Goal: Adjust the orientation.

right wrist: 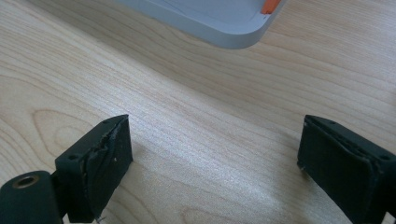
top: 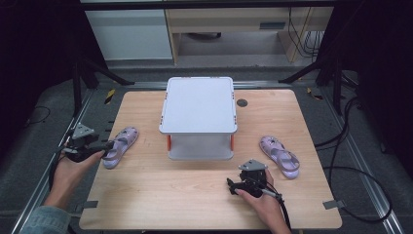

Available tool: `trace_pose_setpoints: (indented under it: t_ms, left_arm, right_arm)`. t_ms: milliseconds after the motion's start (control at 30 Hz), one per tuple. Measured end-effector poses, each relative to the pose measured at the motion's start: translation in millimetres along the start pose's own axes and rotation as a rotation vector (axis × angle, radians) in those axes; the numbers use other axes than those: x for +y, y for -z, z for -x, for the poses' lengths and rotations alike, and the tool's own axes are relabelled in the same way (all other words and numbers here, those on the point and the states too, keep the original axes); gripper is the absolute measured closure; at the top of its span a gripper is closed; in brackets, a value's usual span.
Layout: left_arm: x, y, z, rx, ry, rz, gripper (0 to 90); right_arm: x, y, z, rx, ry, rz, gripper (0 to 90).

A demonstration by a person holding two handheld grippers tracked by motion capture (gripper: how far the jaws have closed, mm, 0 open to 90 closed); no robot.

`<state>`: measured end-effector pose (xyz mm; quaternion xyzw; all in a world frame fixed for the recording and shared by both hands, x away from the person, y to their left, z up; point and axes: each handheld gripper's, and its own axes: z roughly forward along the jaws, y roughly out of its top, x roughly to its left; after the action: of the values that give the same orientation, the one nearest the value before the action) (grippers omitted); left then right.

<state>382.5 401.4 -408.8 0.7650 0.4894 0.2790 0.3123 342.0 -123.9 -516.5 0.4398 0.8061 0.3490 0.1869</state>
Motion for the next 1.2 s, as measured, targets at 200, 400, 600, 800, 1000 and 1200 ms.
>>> trace_pose_setpoints:
  t_ms: [200,400,600,800,1000,1200]
  left_arm:
    - [-0.4,-6.5,-11.5,0.003,0.009,-0.029,44.3]
    - [-12.3,-29.6,-25.1,-0.014,0.030,-0.067,45.3]
    - [-18.7,-43.4,-30.0,-0.054,0.072,-0.041,46.4]
    - [-21.9,-38.5,-34.1,-0.054,0.040,-0.042,51.3]
    - [-29.1,-51.3,-32.4,-0.062,0.042,-0.093,54.1]
    - [-30.7,-66.5,-27.3,-0.052,0.044,-0.119,66.5]
  right_arm:
    - [-0.1,0.0,-0.1,-0.001,0.000,0.000,10.2]
    - [-0.1,0.1,-0.3,0.000,0.001,0.000,10.1]
    - [0.0,0.1,-0.4,0.002,0.001,0.000,10.1]
    - [0.1,0.0,-0.6,0.002,0.005,0.000,10.1]
    - [0.2,-0.1,-1.1,0.001,0.005,-0.001,10.1]
    - [0.2,-0.1,-1.5,0.001,0.005,0.000,10.1]
